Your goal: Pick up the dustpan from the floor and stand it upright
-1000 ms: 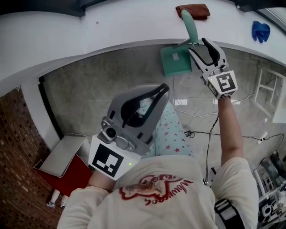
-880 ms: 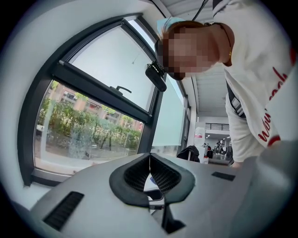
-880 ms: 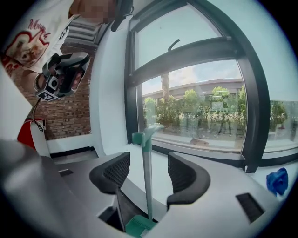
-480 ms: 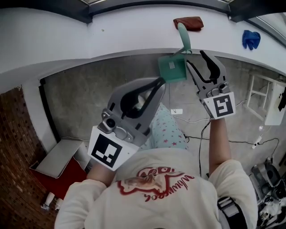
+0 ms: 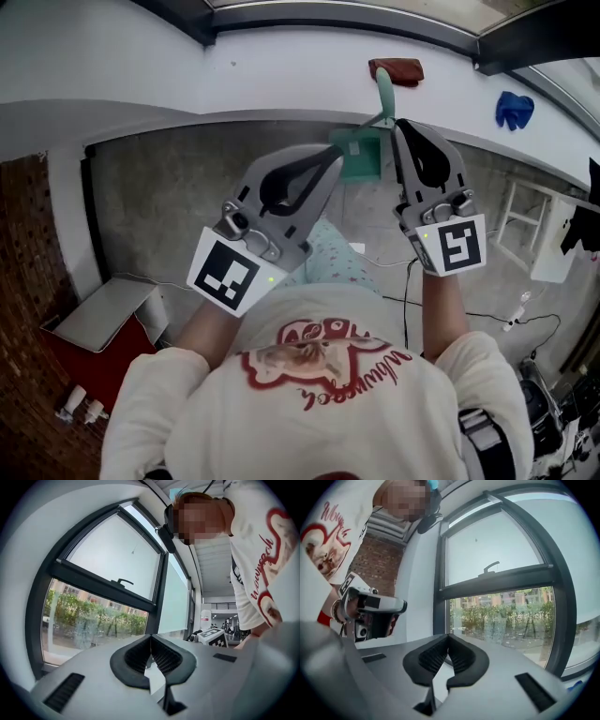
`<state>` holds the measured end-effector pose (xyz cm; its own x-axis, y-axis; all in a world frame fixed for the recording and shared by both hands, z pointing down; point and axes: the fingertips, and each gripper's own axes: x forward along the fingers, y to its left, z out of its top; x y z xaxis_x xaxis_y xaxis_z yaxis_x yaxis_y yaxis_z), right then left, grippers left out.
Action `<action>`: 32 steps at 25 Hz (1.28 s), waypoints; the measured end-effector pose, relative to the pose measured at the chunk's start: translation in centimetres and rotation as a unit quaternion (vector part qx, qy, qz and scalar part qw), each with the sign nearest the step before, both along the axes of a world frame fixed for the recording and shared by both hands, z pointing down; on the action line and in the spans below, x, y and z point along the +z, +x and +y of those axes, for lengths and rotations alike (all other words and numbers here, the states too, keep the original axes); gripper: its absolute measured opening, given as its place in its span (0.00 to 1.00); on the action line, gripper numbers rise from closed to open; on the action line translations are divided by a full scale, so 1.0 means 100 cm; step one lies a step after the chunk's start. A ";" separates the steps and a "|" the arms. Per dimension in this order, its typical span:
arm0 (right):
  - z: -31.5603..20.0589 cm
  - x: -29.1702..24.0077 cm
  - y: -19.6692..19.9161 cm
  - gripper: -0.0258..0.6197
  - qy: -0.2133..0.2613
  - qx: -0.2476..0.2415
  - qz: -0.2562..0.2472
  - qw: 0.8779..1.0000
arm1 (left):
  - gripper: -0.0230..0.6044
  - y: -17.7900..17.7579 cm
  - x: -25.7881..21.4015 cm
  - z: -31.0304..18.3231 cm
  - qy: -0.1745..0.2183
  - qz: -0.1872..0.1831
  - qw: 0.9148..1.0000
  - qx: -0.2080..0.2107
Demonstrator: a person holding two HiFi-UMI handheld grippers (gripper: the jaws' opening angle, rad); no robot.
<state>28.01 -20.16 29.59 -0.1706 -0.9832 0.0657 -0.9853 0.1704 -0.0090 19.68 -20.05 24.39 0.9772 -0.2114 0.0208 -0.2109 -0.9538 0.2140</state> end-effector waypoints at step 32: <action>0.214 -0.116 -0.145 0.08 0.043 0.064 0.012 0.997 | 0.07 -0.171 -0.065 0.216 0.039 0.030 0.998 -0.038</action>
